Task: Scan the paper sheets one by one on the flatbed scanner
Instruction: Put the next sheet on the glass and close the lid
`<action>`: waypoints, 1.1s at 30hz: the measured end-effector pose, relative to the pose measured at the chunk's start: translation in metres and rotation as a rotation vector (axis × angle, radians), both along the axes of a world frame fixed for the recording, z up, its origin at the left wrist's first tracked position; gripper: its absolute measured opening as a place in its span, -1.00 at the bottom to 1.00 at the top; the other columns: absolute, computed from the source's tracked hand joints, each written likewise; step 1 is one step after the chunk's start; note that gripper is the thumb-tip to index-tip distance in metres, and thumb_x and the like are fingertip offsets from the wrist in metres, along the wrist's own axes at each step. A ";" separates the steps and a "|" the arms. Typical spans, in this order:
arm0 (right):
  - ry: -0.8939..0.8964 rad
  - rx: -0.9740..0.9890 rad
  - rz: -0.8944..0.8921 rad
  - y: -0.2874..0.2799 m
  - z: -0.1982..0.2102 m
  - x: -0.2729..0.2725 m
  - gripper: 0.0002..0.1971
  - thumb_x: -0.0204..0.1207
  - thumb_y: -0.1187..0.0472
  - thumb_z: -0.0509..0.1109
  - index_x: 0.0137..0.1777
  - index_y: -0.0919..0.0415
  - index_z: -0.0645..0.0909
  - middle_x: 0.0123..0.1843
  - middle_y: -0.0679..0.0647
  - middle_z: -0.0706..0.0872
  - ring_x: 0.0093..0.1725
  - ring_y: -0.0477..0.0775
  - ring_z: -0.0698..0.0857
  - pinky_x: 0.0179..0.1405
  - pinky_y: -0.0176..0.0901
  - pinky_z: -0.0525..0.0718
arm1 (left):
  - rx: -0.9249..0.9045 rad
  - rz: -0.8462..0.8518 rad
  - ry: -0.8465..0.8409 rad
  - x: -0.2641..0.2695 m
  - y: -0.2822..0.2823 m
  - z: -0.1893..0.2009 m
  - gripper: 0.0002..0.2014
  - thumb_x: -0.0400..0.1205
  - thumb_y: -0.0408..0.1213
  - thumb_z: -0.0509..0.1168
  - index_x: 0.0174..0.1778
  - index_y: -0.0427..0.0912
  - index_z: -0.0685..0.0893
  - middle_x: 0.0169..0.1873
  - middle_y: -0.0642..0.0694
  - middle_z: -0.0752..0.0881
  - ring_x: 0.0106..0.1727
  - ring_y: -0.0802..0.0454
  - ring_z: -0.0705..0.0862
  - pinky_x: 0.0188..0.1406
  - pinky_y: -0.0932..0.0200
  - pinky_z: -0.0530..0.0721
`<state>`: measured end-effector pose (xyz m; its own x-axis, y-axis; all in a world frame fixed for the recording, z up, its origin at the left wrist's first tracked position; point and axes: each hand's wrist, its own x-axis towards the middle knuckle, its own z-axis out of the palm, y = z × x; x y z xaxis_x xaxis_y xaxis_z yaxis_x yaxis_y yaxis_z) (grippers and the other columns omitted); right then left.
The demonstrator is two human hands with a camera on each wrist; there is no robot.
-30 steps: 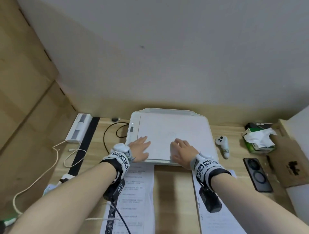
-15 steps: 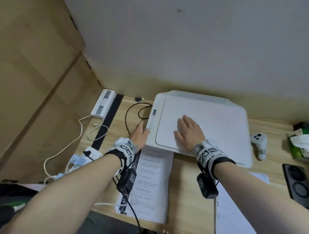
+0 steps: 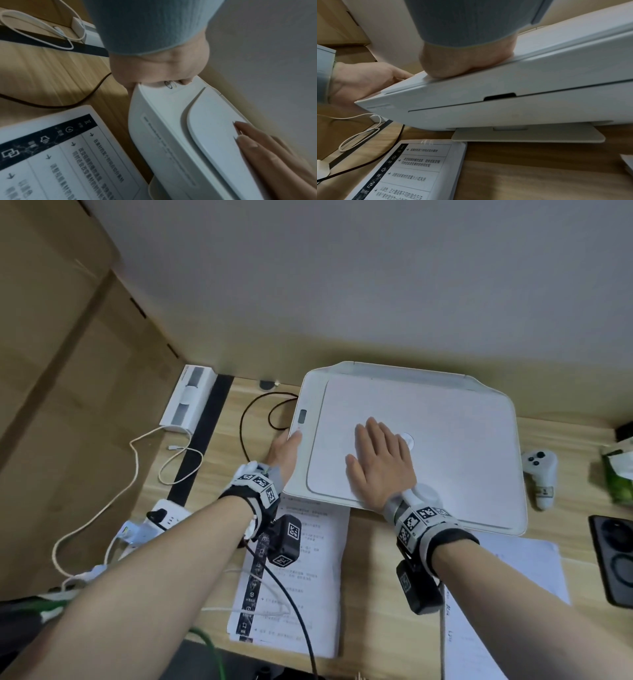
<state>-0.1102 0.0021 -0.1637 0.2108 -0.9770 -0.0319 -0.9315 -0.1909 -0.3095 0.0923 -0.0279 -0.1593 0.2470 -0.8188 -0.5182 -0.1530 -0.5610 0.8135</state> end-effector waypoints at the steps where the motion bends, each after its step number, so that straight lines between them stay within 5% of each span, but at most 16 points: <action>1: 0.002 0.006 -0.001 0.000 0.000 0.000 -0.36 0.70 -0.15 -0.04 0.74 0.07 0.08 0.78 0.09 0.08 0.74 0.15 0.05 0.70 0.16 0.04 | -0.011 0.006 -0.003 0.000 -0.001 -0.002 -0.65 0.74 -0.10 0.15 0.41 -0.02 0.62 0.23 -0.10 0.73 0.30 -0.17 0.65 0.40 -0.03 0.54; 8: 0.023 0.039 0.009 -0.002 0.001 0.000 -0.35 0.71 -0.16 -0.07 0.75 0.05 0.01 0.79 0.06 0.00 0.76 0.12 -0.03 0.72 0.13 -0.04 | -0.045 -0.016 -0.054 0.000 0.004 0.000 -0.65 0.77 -0.07 0.10 0.41 -0.04 0.61 0.18 -0.01 0.70 0.18 -0.03 0.60 0.15 0.16 0.44; 15: 0.019 0.028 0.009 0.000 0.003 -0.001 -0.36 0.71 -0.14 -0.03 0.74 0.06 0.05 0.78 0.08 0.06 0.75 0.14 0.02 0.71 0.15 0.01 | -0.068 0.007 -0.024 -0.002 0.003 0.004 -0.70 0.77 -0.15 0.14 0.34 -0.09 0.66 0.11 -0.08 0.76 0.15 -0.12 0.69 0.09 0.17 0.53; 17: 0.033 0.041 0.015 -0.001 0.002 0.000 -0.35 0.72 -0.14 -0.04 0.76 0.07 0.02 0.79 0.09 0.02 0.75 0.15 -0.01 0.71 0.15 -0.03 | -0.006 0.007 0.008 0.000 -0.003 0.010 -0.72 0.77 -0.22 0.14 0.30 -0.15 0.66 -0.03 -0.19 0.77 -0.08 -0.24 0.69 -0.07 0.10 0.62; 19: 0.051 0.085 0.049 -0.002 0.004 -0.002 -0.33 0.72 -0.16 -0.09 0.77 0.07 -0.06 0.80 0.08 -0.08 0.77 0.13 -0.08 0.72 0.13 -0.10 | 0.075 -0.024 0.056 0.004 -0.014 0.021 -0.79 0.74 -0.35 0.13 0.20 -0.17 0.63 -0.19 -0.21 0.67 -0.30 -0.11 0.59 -0.34 0.16 0.51; 22: 0.095 0.142 0.180 -0.005 0.027 -0.020 -0.32 0.72 -0.19 -0.13 0.78 0.05 -0.15 0.80 0.05 -0.21 0.77 0.09 -0.15 0.72 0.07 -0.15 | -0.011 -0.124 -0.004 0.006 -0.032 0.052 -0.71 0.60 -0.24 0.20 0.22 -0.16 0.65 0.08 -0.20 0.73 0.04 -0.17 0.70 0.03 0.05 0.63; 24: 0.124 0.164 0.249 -0.003 0.034 -0.037 -0.35 0.73 -0.16 -0.09 0.76 0.07 -0.03 0.80 0.08 -0.07 0.76 0.13 0.00 0.71 0.08 0.03 | -0.096 -0.175 -0.113 0.001 -0.039 0.062 -0.56 0.55 -0.15 0.20 0.37 -0.09 0.60 0.27 -0.08 0.67 0.30 -0.15 0.63 0.34 -0.04 0.56; 27: 0.142 0.161 0.196 0.006 0.048 -0.066 -0.40 0.69 -0.19 -0.09 0.59 0.15 0.26 0.66 0.12 0.25 0.58 0.25 0.34 0.46 0.13 0.45 | -0.203 -0.350 -0.199 -0.018 -0.038 0.075 -0.54 0.70 -0.31 0.18 0.57 -0.10 0.42 0.52 -0.05 0.45 0.52 -0.06 0.43 0.36 0.19 0.38; 29: 0.162 0.186 0.104 0.014 0.055 -0.086 -0.47 0.71 -0.16 0.00 0.52 0.15 0.31 0.60 0.11 0.30 0.51 0.26 0.39 0.32 0.12 0.55 | -0.204 -0.580 -0.304 -0.029 -0.033 0.073 -0.48 0.70 -0.27 0.22 0.62 -0.09 0.35 0.61 -0.10 0.34 0.58 -0.09 0.37 0.46 0.12 0.38; 33: 0.213 0.240 -0.014 0.037 0.055 -0.117 -0.52 0.74 -0.07 0.08 0.56 0.16 0.30 0.67 0.12 0.24 0.57 0.24 0.34 0.40 0.11 0.53 | -0.148 -1.179 -0.613 -0.045 -0.008 0.052 -0.28 0.67 -0.02 0.25 0.72 -0.05 0.11 0.73 -0.12 0.05 0.73 -0.10 0.04 0.67 -0.10 0.11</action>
<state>-0.2270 0.0390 -0.1082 0.1614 -0.9391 -0.3033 -0.9822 -0.1228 -0.1423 0.0469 -0.0357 -0.1076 -0.4823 -0.7413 -0.4667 -0.8419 0.2451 0.4807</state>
